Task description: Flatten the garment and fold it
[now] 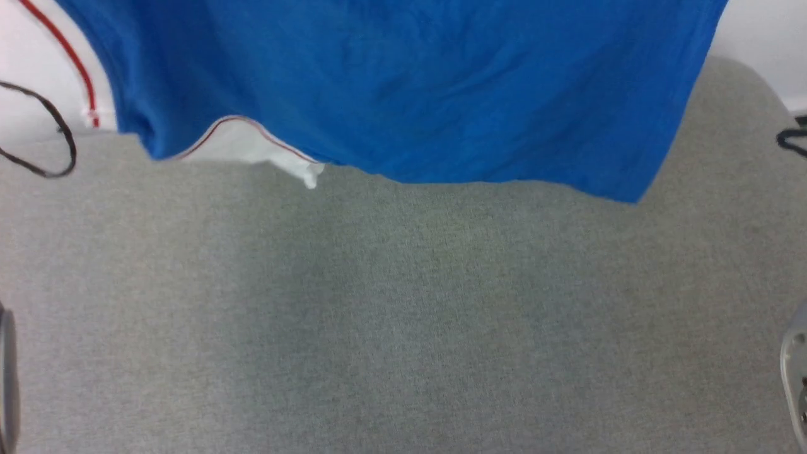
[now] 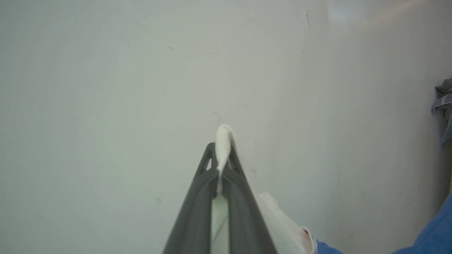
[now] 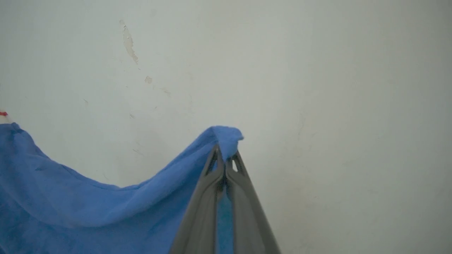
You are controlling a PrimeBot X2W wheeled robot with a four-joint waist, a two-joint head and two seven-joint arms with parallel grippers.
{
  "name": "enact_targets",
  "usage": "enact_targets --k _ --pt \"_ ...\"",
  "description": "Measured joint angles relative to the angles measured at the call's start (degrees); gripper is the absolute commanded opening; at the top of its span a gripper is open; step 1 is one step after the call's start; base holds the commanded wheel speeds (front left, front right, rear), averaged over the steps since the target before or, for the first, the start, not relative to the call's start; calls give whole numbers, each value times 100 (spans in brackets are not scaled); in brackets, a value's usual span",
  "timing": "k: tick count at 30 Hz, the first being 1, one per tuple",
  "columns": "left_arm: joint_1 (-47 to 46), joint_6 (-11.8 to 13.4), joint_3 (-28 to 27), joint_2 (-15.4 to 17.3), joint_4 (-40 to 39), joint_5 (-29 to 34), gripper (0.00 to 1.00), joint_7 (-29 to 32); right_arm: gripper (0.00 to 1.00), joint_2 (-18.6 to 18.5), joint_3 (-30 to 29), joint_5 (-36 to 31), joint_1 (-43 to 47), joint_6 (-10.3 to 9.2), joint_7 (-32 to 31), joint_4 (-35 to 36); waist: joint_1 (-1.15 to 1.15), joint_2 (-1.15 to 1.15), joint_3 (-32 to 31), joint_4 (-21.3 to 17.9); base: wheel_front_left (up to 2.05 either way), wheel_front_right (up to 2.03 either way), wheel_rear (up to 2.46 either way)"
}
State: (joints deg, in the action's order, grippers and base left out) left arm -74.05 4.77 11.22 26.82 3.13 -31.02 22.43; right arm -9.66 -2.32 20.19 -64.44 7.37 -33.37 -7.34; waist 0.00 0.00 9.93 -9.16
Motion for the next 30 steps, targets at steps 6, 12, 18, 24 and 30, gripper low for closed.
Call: enact_targets --k 6,12,18,24,30 --pt "-675 -55 151 16 307 215 0 -79 0 222 -314 -131 -584 0 -133 -297 1 0 546 -67 0 0 0" --pt "-1711 -424 345 -24 756 550 0 -817 0 334 -369 -438 -1346 0 151 -694 2 0 1258 -137 0 0 0" --pt "-2480 -612 393 -211 1259 687 0 -1545 0 343 -450 -683 -2046 0 545 -1024 2 0 1985 -188 0 0 0" --pt "-2663 -894 379 -269 1634 542 0 -2089 0 200 -386 -815 -2254 0 932 -1244 2 0 2582 -175 0 0 0" --pt "-2271 -1079 385 -220 1686 203 0 -2452 0 -122 -45 -691 -2059 1 1098 -1299 1 0 2918 1 0 0 0"
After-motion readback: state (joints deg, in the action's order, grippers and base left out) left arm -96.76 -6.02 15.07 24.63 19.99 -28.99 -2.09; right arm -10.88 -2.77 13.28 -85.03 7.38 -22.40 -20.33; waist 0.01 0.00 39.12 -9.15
